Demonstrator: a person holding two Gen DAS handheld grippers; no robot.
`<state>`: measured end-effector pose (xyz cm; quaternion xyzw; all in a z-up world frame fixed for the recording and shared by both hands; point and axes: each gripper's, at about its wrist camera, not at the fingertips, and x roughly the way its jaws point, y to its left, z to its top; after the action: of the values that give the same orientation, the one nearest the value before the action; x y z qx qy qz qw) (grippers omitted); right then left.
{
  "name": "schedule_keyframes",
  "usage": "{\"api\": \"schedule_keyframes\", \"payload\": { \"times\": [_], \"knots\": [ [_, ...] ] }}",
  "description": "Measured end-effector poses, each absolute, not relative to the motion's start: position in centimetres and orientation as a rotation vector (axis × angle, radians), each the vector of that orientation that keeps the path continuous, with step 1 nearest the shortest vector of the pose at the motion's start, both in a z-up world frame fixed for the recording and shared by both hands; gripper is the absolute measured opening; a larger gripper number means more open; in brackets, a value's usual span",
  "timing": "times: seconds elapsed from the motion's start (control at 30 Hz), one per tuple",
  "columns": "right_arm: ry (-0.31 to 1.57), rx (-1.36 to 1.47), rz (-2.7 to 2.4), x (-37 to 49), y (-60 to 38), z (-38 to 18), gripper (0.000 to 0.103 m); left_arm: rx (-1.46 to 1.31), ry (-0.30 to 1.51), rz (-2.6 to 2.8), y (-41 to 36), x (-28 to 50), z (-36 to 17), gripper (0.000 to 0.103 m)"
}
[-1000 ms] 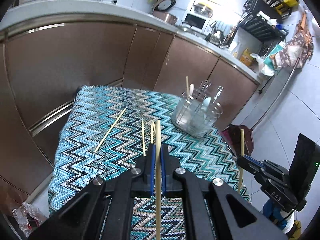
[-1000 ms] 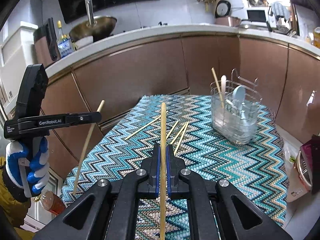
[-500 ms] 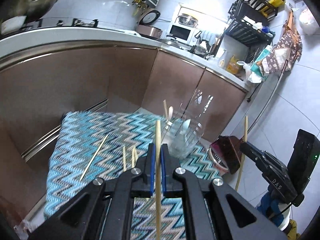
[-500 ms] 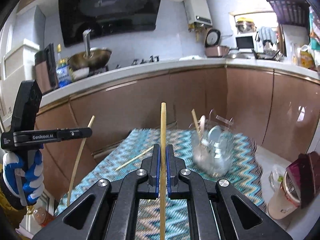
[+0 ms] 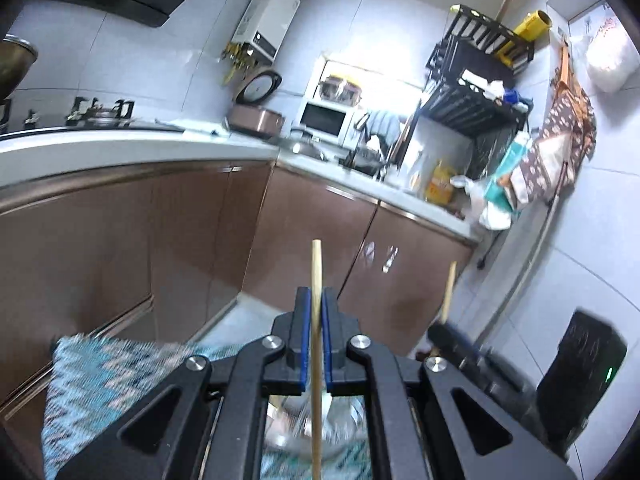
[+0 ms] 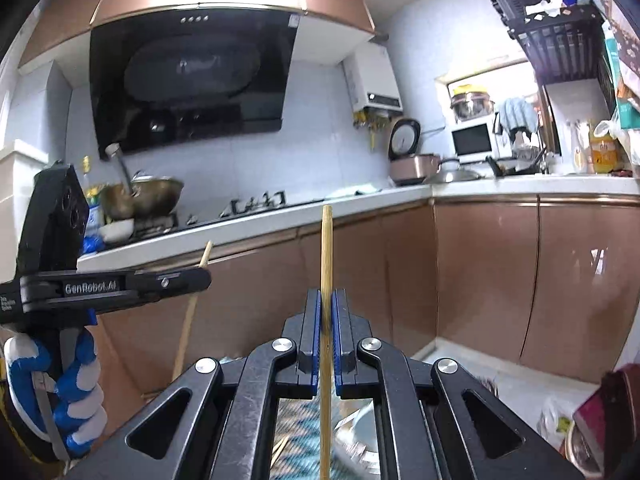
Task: Organize utensils
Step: 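Lower both chopsticks into the holder and open both tools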
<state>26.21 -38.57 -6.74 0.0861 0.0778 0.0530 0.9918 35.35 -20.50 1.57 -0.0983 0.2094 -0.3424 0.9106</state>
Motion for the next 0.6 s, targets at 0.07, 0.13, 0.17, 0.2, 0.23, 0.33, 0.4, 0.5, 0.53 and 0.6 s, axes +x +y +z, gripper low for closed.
{"api": "schedule_keyframes", "payload": {
  "times": [0.07, 0.13, 0.17, 0.2, 0.23, 0.33, 0.4, 0.5, 0.53, 0.6],
  "knots": [
    [0.145, 0.178, 0.089, 27.4, -39.4, -7.2, 0.005, -0.226, 0.405, -0.689, -22.1, 37.2, 1.2, 0.005],
    [0.135, 0.174, 0.065, 28.7, -39.9, -8.3, 0.005, -0.260, 0.401, -0.676, -23.1, 38.7, 0.4, 0.005],
    [0.131, 0.171, 0.050, 29.4, -40.1, -8.9, 0.005, -0.274, 0.396, -0.660, -23.6, 39.4, -0.1, 0.005],
    [0.130, 0.173, 0.043, 29.5, -40.3, -9.3, 0.005, -0.278, 0.381, -0.633, -24.3, 40.1, -0.7, 0.005],
    [0.131, 0.180, 0.030, 30.1, -40.6, -10.1, 0.005, -0.278, 0.369, -0.611, -24.9, 40.6, -1.4, 0.005],
    [0.140, 0.194, 0.012, 31.5, -41.3, -11.8, 0.005, -0.283, 0.375, -0.588, -26.3, 41.8, -3.5, 0.005],
    [0.137, 0.183, -0.004, 31.8, -41.4, -12.8, 0.005, -0.260, 0.362, -0.570, -27.3, 42.0, -5.0, 0.005],
    [0.130, 0.175, -0.023, 31.8, -41.3, -13.9, 0.005, -0.257, 0.364, -0.573, -28.1, 42.6, -6.5, 0.005],
    [0.131, 0.169, -0.029, 31.8, -41.1, -14.3, 0.005, -0.246, 0.354, -0.567, -28.3, 42.6, -6.9, 0.005],
    [0.142, 0.149, -0.038, 31.9, -40.7, -15.2, 0.005, -0.230, 0.338, -0.560, -28.6, 42.5, -7.6, 0.005]
  ]
}}
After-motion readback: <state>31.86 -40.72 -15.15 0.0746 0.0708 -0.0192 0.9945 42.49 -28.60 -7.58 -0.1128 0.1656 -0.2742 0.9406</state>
